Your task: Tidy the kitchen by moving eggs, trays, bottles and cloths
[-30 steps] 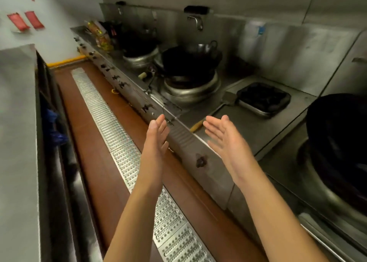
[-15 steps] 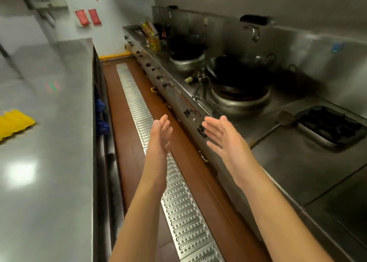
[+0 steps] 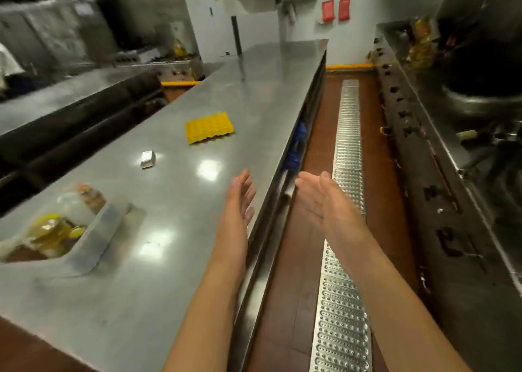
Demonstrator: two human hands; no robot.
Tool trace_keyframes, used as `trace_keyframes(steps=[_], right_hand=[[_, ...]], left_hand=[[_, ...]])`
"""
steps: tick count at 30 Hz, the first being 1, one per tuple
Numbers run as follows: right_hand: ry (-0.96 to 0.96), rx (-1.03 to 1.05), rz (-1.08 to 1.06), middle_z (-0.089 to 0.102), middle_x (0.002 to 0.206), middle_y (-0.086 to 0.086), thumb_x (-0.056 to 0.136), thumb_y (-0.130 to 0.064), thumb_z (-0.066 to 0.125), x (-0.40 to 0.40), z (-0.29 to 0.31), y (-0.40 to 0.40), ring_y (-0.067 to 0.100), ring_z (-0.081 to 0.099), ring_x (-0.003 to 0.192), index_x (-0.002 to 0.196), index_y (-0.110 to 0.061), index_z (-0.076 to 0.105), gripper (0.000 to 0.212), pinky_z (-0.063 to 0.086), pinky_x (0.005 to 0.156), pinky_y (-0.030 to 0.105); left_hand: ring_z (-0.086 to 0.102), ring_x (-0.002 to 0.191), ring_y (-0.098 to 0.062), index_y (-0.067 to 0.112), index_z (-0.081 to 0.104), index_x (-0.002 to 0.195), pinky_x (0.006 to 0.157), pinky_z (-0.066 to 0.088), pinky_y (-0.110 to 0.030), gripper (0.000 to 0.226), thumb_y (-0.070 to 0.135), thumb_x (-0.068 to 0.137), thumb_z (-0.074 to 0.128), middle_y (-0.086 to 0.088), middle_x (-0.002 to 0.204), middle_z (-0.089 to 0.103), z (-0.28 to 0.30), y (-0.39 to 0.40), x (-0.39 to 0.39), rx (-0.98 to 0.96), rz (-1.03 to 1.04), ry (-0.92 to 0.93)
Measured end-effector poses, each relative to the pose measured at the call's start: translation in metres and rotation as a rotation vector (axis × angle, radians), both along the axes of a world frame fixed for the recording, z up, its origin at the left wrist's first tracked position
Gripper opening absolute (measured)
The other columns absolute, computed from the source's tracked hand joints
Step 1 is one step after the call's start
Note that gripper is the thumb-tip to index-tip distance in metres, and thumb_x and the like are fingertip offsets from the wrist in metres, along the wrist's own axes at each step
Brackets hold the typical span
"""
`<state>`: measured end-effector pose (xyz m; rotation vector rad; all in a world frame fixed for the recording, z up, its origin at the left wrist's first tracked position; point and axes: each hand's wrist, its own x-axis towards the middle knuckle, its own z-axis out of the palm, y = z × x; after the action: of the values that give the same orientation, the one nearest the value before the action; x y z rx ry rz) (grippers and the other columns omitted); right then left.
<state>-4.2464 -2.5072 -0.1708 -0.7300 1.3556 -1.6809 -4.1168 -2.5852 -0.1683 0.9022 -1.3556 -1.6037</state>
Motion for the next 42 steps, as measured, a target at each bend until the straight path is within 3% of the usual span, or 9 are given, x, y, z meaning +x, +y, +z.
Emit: trace_keyframes(steps=[4, 8, 12, 15, 18, 24, 28, 34, 42], right_hand=[[-0.048, -0.035, 0.129, 0.057, 0.14, -0.009, 0.072, -0.067, 0.043, -0.005, -0.004, -0.012, 0.004, 0.05, 0.129, 0.141, -0.022, 0.051, 0.083, 0.04, 0.104, 0.026], [-0.079, -0.036, 0.2, 0.057, 0.14, -0.007, 0.09, -0.057, 0.041, -0.014, -0.014, -0.013, 0.005, 0.052, 0.128, 0.143, -0.019, 0.05, 0.066, 0.039, 0.111, 0.033], [-0.117, -0.038, 0.226, 0.056, 0.143, -0.005, 0.087, -0.059, 0.044, -0.027, -0.017, -0.014, 0.007, 0.051, 0.131, 0.144, -0.018, 0.049, 0.07, 0.041, 0.109, 0.032], [-0.123, -0.036, 0.231, 0.056, 0.143, -0.004, 0.102, -0.049, 0.033, -0.039, -0.019, -0.02, 0.008, 0.05, 0.132, 0.143, -0.019, 0.05, 0.054, 0.04, 0.111, 0.034], [-0.118, -0.02, 0.217, 0.057, 0.142, -0.007, 0.102, -0.051, 0.032, -0.057, -0.028, -0.022, 0.006, 0.051, 0.13, 0.143, -0.022, 0.051, 0.054, 0.04, 0.112, 0.034], [-0.108, 0.065, 0.069, 0.059, 0.139, -0.01, 0.101, -0.053, 0.032, -0.114, -0.052, -0.036, 0.006, 0.05, 0.131, 0.14, -0.024, 0.053, 0.053, 0.039, 0.112, 0.033], [-0.084, 0.104, -0.055, 0.06, 0.137, -0.009, 0.101, -0.053, 0.033, -0.154, -0.06, -0.058, 0.004, 0.051, 0.129, 0.139, -0.023, 0.054, 0.053, 0.038, 0.113, 0.034], [-0.048, 0.21, -0.237, 0.063, 0.132, -0.008, 0.098, -0.052, 0.04, -0.215, -0.056, -0.122, 0.004, 0.055, 0.124, 0.133, -0.024, 0.059, 0.049, 0.041, 0.108, 0.03], [-0.003, 0.284, -0.274, 0.06, 0.135, -0.012, 0.1, -0.055, 0.035, -0.253, -0.074, -0.217, 0.001, 0.053, 0.124, 0.134, -0.029, 0.057, 0.048, 0.04, 0.111, 0.031]], left_hand=[[0.049, 0.134, -0.005, 0.03, 0.047, 0.146, 0.121, 0.028, -0.043, 0.055, 0.055, 0.101, 0.027, 0.009, 0.148, 0.051, -0.003, 0.01, 0.008, -0.026, 0.138, -0.033], [0.05, 0.132, -0.003, 0.033, 0.048, 0.145, 0.12, 0.03, -0.042, 0.061, 0.067, 0.096, 0.034, 0.012, 0.147, 0.051, -0.006, 0.023, 0.006, -0.055, 0.22, -0.071], [0.05, 0.133, -0.002, 0.037, 0.049, 0.144, 0.12, 0.031, -0.042, 0.069, 0.07, 0.086, 0.033, 0.014, 0.147, 0.051, -0.009, 0.026, 0.001, -0.08, 0.264, -0.112], [0.05, 0.133, -0.003, 0.037, 0.049, 0.144, 0.12, 0.031, -0.042, 0.067, 0.071, 0.089, 0.033, 0.014, 0.147, 0.051, -0.009, 0.021, -0.005, -0.078, 0.289, -0.12], [0.051, 0.132, -0.004, 0.035, 0.048, 0.145, 0.12, 0.031, -0.043, 0.061, 0.068, 0.097, 0.031, 0.013, 0.146, 0.052, -0.016, 0.009, -0.02, -0.051, 0.292, -0.121], [0.05, 0.132, -0.003, 0.033, 0.047, 0.147, 0.121, 0.03, -0.041, 0.055, 0.057, 0.102, 0.026, 0.012, 0.147, 0.052, -0.042, -0.027, -0.086, 0.013, 0.122, -0.113], [0.049, 0.134, -0.003, 0.033, 0.047, 0.147, 0.119, 0.031, -0.037, 0.063, 0.067, 0.096, 0.033, 0.01, 0.148, 0.05, -0.053, -0.072, -0.134, 0.041, 0.016, -0.06], [0.048, 0.136, -0.008, 0.028, 0.042, 0.15, 0.12, 0.029, -0.037, 0.055, 0.05, 0.104, 0.022, 0.005, 0.152, 0.048, -0.068, -0.167, -0.216, 0.132, -0.117, -0.011], [0.047, 0.136, -0.006, 0.03, 0.044, 0.149, 0.116, 0.033, -0.031, 0.053, 0.052, 0.104, 0.026, 0.006, 0.152, 0.047, -0.085, -0.271, -0.272, 0.166, -0.203, -0.014]])
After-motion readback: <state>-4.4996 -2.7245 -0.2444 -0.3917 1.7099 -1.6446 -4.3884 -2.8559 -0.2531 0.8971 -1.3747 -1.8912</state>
